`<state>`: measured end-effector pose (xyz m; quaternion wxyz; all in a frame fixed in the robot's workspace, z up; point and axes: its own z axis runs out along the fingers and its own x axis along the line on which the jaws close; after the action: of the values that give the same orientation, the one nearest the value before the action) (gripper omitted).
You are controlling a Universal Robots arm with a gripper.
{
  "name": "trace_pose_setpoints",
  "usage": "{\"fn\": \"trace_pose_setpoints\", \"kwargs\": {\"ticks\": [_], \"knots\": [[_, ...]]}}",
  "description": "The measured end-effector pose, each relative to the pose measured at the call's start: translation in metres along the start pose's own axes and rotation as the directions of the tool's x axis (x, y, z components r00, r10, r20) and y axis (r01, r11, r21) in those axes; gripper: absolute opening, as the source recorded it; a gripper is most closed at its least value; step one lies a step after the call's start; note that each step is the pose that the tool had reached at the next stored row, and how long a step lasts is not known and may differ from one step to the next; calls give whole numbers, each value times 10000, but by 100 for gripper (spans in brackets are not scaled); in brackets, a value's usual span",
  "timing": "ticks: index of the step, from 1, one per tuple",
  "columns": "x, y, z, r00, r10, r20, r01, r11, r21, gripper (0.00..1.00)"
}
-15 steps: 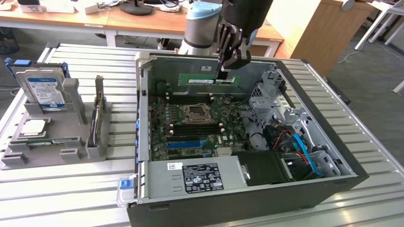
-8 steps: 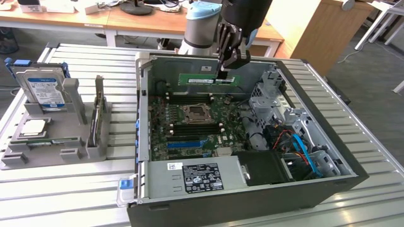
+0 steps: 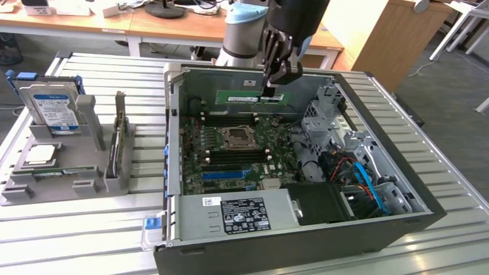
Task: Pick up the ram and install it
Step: 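Pick up the ram and move it above insertion slot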
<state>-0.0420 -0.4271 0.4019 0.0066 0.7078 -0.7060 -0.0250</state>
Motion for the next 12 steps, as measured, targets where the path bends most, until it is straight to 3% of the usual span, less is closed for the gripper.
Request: {"fn": "trace_pose_setpoints", "kwargs": {"ticks": [12], "knots": [[3, -4, 94, 10000, 0, -1, 0, 10000, 0, 12]]}}
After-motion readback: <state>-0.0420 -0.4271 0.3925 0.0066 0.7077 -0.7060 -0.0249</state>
